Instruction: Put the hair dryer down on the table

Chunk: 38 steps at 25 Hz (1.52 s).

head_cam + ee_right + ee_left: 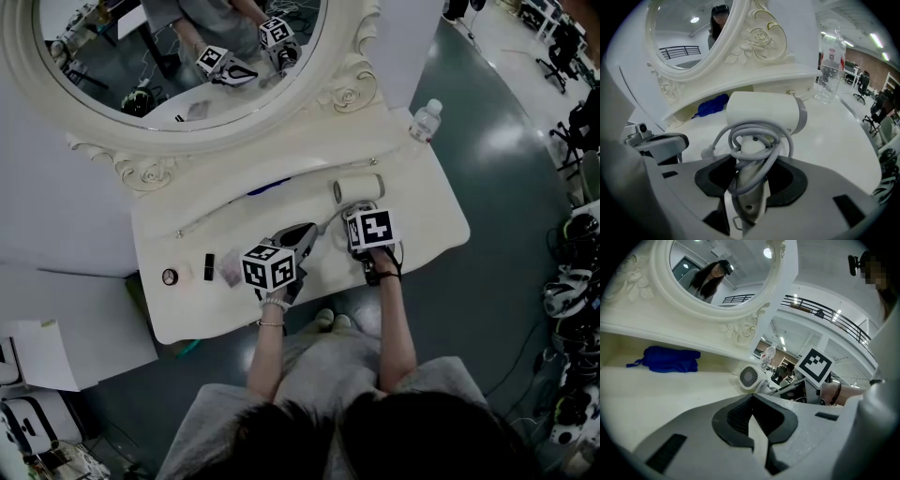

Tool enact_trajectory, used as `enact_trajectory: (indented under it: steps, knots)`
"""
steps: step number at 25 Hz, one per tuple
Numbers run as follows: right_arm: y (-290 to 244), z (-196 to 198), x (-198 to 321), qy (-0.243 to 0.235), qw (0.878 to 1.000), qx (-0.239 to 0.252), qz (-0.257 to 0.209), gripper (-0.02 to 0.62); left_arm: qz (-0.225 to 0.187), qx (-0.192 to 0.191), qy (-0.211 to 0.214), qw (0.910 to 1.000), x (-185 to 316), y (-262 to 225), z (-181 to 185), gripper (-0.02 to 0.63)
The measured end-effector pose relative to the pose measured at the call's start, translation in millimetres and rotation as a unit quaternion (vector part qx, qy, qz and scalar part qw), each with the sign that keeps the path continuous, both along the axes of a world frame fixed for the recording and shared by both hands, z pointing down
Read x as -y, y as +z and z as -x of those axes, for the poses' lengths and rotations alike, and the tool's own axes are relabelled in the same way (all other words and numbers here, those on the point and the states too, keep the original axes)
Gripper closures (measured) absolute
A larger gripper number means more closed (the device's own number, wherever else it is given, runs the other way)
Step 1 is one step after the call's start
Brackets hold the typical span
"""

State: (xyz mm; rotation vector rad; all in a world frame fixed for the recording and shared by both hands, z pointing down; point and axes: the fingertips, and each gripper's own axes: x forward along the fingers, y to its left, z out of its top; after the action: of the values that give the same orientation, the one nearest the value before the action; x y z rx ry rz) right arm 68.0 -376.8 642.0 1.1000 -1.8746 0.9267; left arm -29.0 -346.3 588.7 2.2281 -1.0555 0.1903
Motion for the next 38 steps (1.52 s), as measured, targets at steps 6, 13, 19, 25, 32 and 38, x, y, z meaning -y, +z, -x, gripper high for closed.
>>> enact_trajectory:
  steps: [6, 13, 19, 25, 32, 38]
  knots:
    - [4, 1, 3, -0.008, 0.999, -0.038, 0.002, 0.4, 0.0, 0.0, -0.003, 1.0, 2, -1, 3, 0.601]
    - [0, 8, 10, -0.005, 0.998, -0.061, -0.016, 0.379, 0.002, -0.002, -0.002, 1.0, 3, 1, 6, 0.601]
    - [1, 1, 10, 0.009, 0.998, -0.066, -0.024, 0.359, 0.003, -0.003, 0.0, 1.0, 3, 1, 6, 0.601]
    - [-4, 6, 13, 0.016, 0.997, -0.052, -0.046, 0.353, 0.001, -0.006, 0.007, 1.0, 0, 2, 2, 0.601]
    - [-10, 7, 15, 0.009, 0.994, -0.039, -0.097, 0.337, -0.003, -0.008, 0.013, 0.9999, -4, -1, 0, 0.601]
    - [-28, -2, 9, 0.025, 0.99, -0.036, -0.138, 0.336, -0.018, -0.005, 0.009, 0.9998, -9, -7, 0, 0.601]
